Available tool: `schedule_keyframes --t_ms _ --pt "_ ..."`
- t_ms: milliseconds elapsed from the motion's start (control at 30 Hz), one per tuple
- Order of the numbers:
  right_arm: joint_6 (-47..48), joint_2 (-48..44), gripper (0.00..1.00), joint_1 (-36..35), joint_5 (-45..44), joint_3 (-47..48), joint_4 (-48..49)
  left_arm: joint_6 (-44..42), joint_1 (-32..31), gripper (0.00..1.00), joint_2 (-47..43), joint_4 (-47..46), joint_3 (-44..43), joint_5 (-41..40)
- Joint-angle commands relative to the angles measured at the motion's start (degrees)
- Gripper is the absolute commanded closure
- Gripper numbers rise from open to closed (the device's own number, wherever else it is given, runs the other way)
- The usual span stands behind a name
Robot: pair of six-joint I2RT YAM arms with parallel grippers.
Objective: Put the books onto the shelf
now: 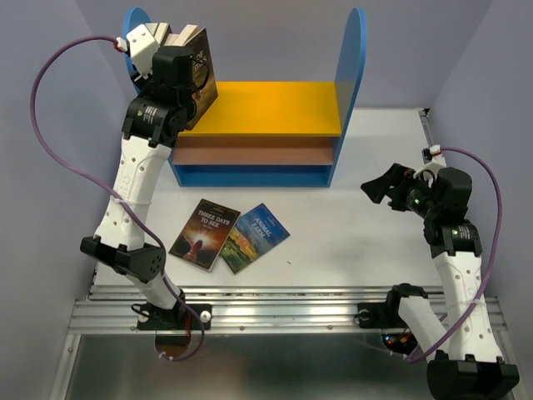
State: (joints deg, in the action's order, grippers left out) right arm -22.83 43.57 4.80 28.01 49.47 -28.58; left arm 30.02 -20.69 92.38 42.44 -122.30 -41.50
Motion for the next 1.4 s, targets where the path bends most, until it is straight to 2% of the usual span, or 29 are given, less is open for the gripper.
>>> schedule_keyframes --t_ms 0,167,400,633,867,1233,1367 --pt "0.8 -0.2 0.00 -0.3 1.5 2.4 0.9 3.6 1.6 0.44 2.5 7.5 -6.7 -7.7" --pt "0.8 -0.5 0.00 -0.3 1.3 2.4 0.9 6.8 2.5 0.47 7.4 12.1 -12.9 -5.8" --pt "0.9 -1.3 0.00 -0.3 -0.2 1.7 0.7 8.6 2.7 0.48 6.5 12.3 -9.4 -5.9" --pt "0.9 -0.9 0.00 -0.3 0.3 1.8 0.8 8.0 2.7 0.48 2.4 7.5 -4.0 -4.3" --pt "0.9 -0.9 0.00 -0.3 0.1 1.5 0.8 4.9 2.7 0.37 0.3 2.4 -1.4 1.6" --pt "0.9 -0.9 0.00 -0.3 -0.4 1.3 0.8 2.2 2.6 0.32 -7.5 -5.5 7.4 6.8" --pt "0.7 -0.2 0.00 -0.3 0.4 1.3 0.9 -0.4 2.6 0.29 -10.6 -9.6 10.6 10.9"
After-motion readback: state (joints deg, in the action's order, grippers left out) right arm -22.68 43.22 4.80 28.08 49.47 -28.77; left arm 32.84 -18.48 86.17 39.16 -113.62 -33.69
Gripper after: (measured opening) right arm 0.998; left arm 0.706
